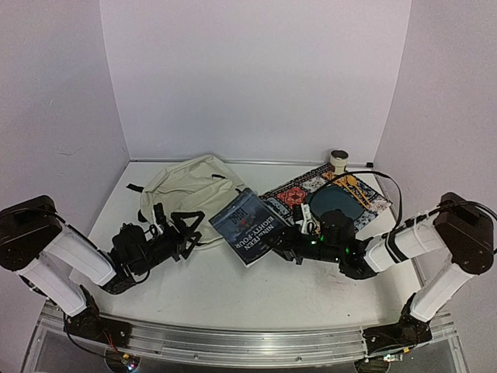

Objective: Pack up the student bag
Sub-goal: Pass from the left arm to the right, then pick up the largest pocket of the bag from the student bag.

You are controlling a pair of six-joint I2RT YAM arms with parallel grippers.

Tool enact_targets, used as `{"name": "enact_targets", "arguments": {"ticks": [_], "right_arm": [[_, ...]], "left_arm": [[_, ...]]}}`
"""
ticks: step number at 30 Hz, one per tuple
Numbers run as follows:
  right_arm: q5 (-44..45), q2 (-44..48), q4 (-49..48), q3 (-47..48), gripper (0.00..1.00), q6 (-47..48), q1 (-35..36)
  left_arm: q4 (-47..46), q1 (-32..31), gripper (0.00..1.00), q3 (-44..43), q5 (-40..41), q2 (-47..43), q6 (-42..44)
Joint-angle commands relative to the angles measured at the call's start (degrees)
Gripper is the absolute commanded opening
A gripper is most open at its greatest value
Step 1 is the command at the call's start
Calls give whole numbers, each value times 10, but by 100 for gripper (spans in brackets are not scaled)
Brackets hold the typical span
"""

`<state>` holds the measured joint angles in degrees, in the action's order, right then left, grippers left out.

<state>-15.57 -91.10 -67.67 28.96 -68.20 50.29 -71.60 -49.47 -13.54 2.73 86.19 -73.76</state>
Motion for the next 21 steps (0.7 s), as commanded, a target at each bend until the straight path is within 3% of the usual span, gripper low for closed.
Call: {"name": "enact_targets", "arguments": {"ticks": [1, 6, 12, 17, 21], "right_arm": [[-5, 68, -480, -6, 0, 5, -22], [-7, 97, -479, -28, 0, 2, -47], [-6, 125, -477, -51, 0, -1, -66], [6, 153, -467, -78, 0, 4, -81], [16, 172, -458, -98, 0, 8, -86]], "left_arm": [[142, 26, 100, -67, -66, -61, 109], [385, 33, 99, -153, -50, -118, 255], [654, 34, 95, -289, 12, -101, 424], [808, 34, 94, -388, 61, -32, 519], [857, 33, 94, -450, 69, 54, 562]]}}
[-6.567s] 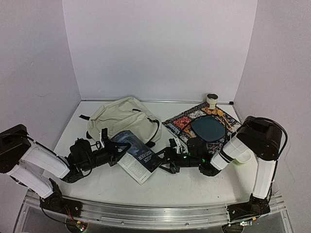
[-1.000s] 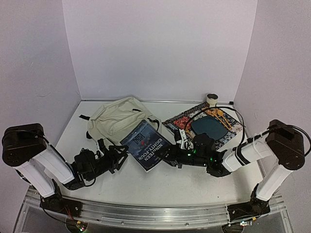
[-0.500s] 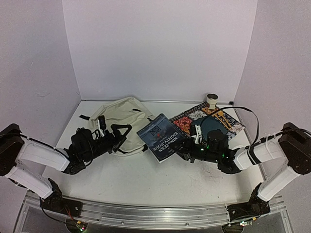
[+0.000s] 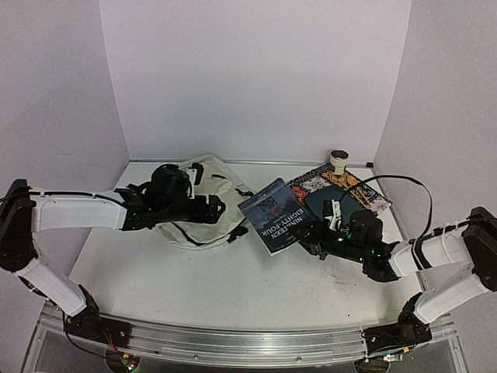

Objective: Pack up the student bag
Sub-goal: Pick up the largest pocket of the bag from the student bag.

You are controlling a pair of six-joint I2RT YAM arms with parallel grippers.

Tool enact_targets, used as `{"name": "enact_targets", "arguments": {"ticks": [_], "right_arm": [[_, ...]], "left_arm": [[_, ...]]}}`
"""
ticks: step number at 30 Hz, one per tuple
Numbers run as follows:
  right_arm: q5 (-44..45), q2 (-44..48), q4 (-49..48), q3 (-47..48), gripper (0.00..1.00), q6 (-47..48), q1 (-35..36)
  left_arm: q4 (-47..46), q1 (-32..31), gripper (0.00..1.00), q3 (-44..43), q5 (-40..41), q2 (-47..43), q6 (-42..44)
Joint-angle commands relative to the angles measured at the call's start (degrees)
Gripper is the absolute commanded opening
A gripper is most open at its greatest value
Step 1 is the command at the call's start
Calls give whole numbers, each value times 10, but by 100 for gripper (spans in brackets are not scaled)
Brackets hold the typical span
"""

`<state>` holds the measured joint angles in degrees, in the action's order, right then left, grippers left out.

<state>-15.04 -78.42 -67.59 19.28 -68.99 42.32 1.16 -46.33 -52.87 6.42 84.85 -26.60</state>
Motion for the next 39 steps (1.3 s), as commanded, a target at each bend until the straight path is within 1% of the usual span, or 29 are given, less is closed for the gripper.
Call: {"name": "enact_targets", "arguments": {"ticks": [1, 6, 12, 15, 24, 27, 31, 34, 35, 37, 39], "right_arm": [[12, 50, -457, -4, 0, 16, -7], [18, 78, -441, -21, 0, 20, -14], [19, 108, -406, -25, 0, 34, -15], [19, 116, -394, -23, 0, 38, -16], [18, 122, -376, -20, 0, 45, -16], [18, 122, -373, -19, 0, 46, -16], [16, 122, -369, -14, 0, 47, -16], [14, 121, -367, -12, 0, 48, -16], [13, 122, -367, -12, 0, 48, -16], [13, 122, -366, -12, 0, 48, -16], [13, 123, -365, -13, 0, 49, -16]], "left_arm": [[132, 2, 94, -67, 29, 85, 97], [139, -1, 93, -106, 49, 136, 126], [170, -16, 94, -158, 85, 202, 168], [182, -20, 94, -179, 89, 226, 178], [207, -34, 94, -212, 87, 252, 210], [209, -36, 93, -216, 113, 259, 212], [223, -35, 86, -232, 161, 268, 203], [224, -35, 79, -239, 171, 258, 197], [224, -34, 73, -241, 173, 253, 195], [224, -32, 64, -243, 177, 244, 192], [225, -28, 52, -244, 183, 235, 186]]}}
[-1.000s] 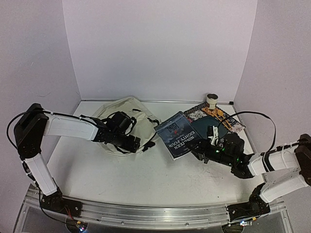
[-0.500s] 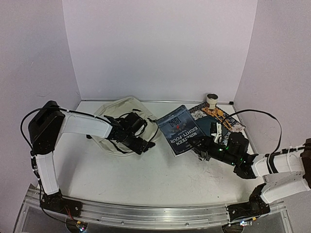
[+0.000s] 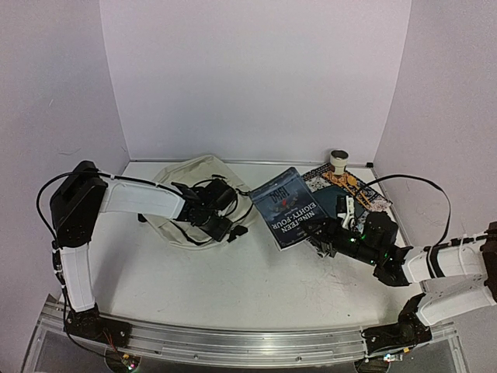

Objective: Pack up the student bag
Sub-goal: Pick up the largest pocket of the bag from the student bag.

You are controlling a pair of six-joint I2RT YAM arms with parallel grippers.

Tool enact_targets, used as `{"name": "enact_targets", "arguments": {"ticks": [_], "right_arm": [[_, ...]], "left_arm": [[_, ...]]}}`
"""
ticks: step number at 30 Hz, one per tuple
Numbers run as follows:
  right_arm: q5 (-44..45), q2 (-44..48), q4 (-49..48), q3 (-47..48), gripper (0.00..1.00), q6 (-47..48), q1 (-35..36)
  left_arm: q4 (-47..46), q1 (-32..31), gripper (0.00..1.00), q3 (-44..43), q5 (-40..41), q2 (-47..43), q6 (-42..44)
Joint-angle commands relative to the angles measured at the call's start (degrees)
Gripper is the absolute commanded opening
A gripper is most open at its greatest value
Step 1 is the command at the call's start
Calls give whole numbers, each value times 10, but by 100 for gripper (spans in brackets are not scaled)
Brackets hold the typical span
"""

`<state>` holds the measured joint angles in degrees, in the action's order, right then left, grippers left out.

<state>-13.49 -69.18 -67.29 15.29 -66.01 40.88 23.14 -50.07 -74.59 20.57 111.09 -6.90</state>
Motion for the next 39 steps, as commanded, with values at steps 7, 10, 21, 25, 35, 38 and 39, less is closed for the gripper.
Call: {"name": "enact_targets", "arguments": {"ticks": [7, 10, 21, 25, 35, 38, 39], "right_arm": [[-10, 28, -366, 32, 0, 19, -2], [-16, 28, -364, 33, 0, 17, -2], [-20, 28, -362, 31, 0, 16, -2], [-22, 26, -362, 32, 0, 14, -2], [-24, 23, -362, 32, 0, 11, -2], [-25, 22, -362, 30, 0, 7, -2], [-26, 22, -362, 29, 0, 6, -2]], "left_arm": [[8, 21, 46, -28, 37, -28, -8], [15, 21, 46, -31, 25, -31, -7], [41, 48, 54, -22, 2, -63, 2], [49, 54, 54, -16, -6, -66, 5], [49, 55, 43, -44, -67, -7, 10], [50, 55, 18, -51, -78, -18, 13], [51, 55, 9, -52, -79, -24, 14]]}}
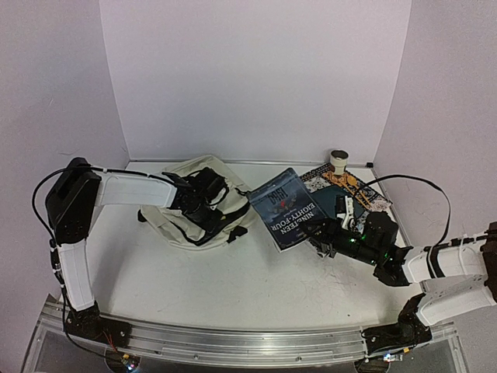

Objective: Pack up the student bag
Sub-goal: Pick up the largest pocket of the bag from the student bag.

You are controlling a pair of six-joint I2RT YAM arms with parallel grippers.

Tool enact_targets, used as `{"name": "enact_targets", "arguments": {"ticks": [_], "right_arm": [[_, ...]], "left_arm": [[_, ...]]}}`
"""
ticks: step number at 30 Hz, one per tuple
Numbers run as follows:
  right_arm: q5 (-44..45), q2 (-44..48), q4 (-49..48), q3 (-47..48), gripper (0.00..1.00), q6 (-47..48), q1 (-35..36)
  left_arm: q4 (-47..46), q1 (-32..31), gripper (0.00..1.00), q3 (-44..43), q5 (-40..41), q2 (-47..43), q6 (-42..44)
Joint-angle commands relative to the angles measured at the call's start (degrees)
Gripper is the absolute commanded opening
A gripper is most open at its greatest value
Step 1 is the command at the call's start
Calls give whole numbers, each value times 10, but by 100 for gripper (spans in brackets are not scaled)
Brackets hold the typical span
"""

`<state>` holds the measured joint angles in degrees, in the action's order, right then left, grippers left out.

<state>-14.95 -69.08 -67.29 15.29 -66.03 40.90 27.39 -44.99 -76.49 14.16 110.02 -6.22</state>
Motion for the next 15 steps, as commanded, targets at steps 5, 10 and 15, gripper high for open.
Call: {"name": "enact_targets", "arguments": {"ticks": [5, 10, 15], "right_arm": [[-21, 11, -362, 30, 0, -5, -1], [-30, -8, -363, 35, 0, -18, 9], [-31, -31, -372, 47, 0, -24, 27]], "left_arm": [[20, 4, 0, -42, -2, -60, 11], [49, 4, 0, -72, 32, -96, 14], [72, 4, 0, -112, 35, -115, 11]]}}
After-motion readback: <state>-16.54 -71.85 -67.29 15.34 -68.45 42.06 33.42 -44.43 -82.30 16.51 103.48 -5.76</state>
